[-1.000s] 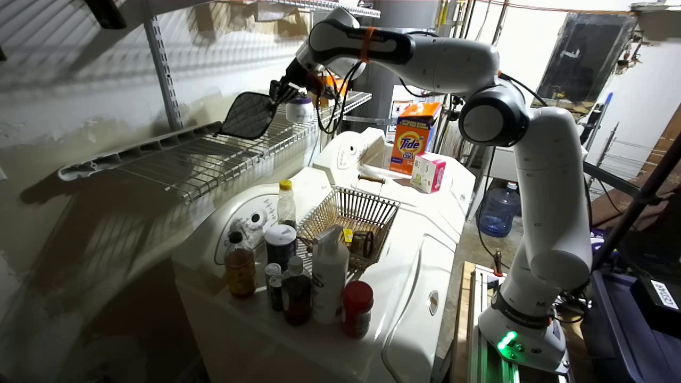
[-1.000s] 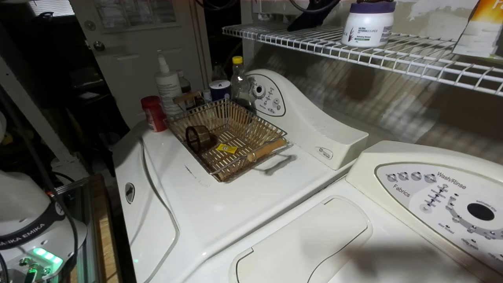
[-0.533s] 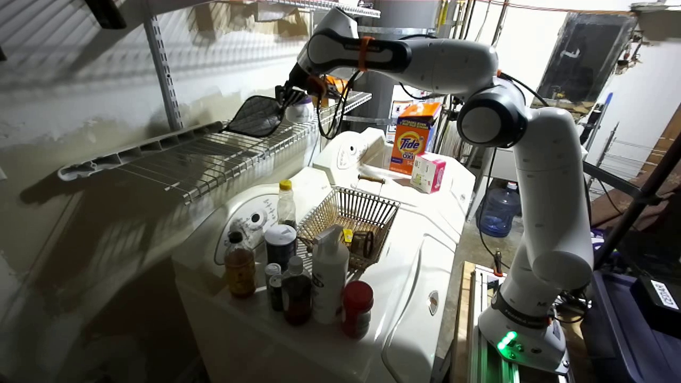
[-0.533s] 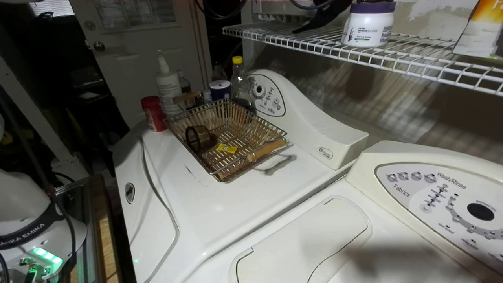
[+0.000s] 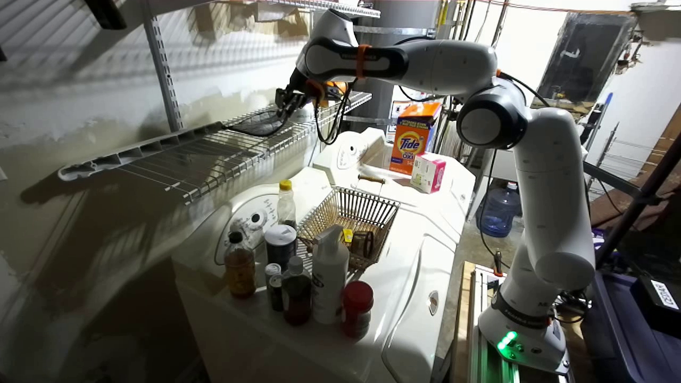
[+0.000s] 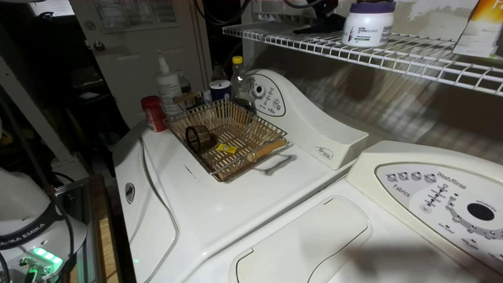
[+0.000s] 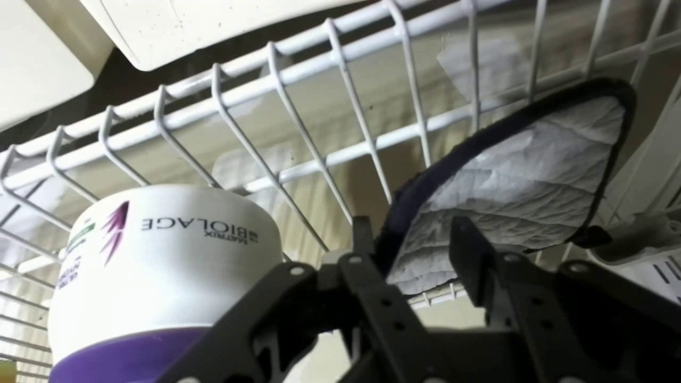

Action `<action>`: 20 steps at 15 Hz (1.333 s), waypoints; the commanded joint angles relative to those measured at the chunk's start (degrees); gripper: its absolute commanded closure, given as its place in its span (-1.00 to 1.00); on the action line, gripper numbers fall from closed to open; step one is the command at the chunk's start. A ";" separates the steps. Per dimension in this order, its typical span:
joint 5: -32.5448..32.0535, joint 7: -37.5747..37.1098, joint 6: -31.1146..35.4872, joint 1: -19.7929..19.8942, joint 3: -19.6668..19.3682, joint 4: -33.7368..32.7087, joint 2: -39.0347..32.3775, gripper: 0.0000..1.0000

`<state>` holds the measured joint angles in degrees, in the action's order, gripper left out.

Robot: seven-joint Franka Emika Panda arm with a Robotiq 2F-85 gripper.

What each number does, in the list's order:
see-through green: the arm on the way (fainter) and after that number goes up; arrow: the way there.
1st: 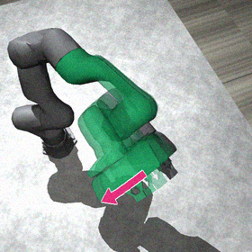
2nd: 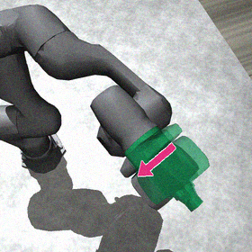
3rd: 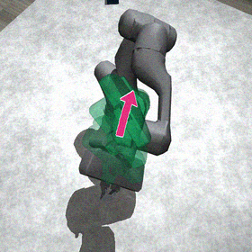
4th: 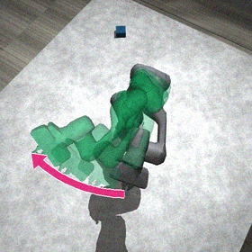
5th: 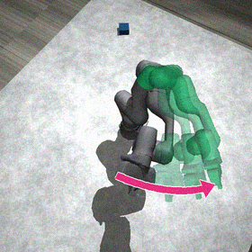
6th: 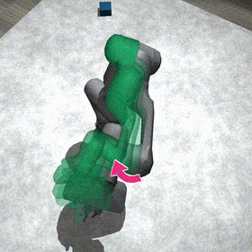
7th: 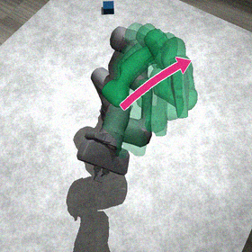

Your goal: Place the pot holder flat on the rack

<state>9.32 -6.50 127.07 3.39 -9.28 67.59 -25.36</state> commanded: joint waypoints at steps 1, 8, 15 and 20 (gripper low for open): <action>-3.21 -2.32 -0.26 -2.06 -0.95 2.74 2.94 -0.48; -6.11 -1.73 -1.37 -4.13 -0.73 6.30 7.58 -1.00; -5.82 2.77 -7.02 -4.70 0.23 12.10 15.02 -1.00; -5.94 11.02 -10.03 -4.41 0.54 17.38 20.87 -1.00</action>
<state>4.03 -0.02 118.29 -0.99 -9.03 79.17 -9.73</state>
